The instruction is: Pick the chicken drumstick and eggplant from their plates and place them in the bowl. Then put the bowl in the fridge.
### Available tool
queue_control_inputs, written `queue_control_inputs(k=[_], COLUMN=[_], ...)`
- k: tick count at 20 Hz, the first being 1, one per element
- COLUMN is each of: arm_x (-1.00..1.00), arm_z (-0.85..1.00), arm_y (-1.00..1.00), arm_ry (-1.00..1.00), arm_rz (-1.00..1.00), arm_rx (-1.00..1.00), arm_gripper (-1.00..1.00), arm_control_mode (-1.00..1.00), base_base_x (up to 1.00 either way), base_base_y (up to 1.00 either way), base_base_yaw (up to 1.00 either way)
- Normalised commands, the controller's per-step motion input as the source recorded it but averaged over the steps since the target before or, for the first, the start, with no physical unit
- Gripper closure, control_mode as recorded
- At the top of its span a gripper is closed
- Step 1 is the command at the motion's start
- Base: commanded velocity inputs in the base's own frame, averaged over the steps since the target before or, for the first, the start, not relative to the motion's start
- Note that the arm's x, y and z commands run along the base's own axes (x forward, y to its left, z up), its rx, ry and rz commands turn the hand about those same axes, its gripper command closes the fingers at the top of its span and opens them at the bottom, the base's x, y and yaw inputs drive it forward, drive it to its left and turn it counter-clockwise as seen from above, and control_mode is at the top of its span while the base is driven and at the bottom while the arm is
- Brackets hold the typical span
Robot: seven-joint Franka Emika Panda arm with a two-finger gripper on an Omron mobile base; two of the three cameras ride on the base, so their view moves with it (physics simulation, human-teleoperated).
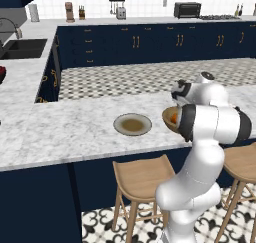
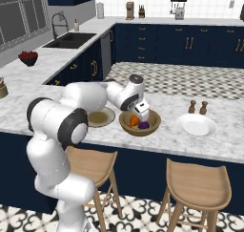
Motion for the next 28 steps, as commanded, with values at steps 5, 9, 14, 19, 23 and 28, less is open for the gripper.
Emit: queue_control_inputs(k=[5,9,14,19,23,28], arm_x=[-0.86,-0.74,-0.29,-0.06,0.14,0.22], arm_z=[0.42,0.02,-0.11,-0.25,-0.36,-0.19], arm_y=[-0.15,-0.43,-0.23,-0.16,-0.07,0.0], arm_ry=[0.0,0.05,0.01,0.04,0.0,0.0], arm_rz=[-0.03,-0.17,-0.13,-0.06,0.0,0.0], arm_rx=[0.0,0.09,0.1,0.08,0.19,0.01], arm_gripper=[-1.0,-1.0,-1.0,-1.0,-1.0,-1.0], arm_control_mode=[-1.0,-1.0,-1.0,-1.0,-1.0,-1.0], base_base_x=[0.0,0.0,0.0,0.0,0.0,0.0], base_base_y=[0.0,0.0,0.0,0.0,0.0,0.0], base_base_yaw=[0.0,0.0,0.0,0.0,0.0,0.0])
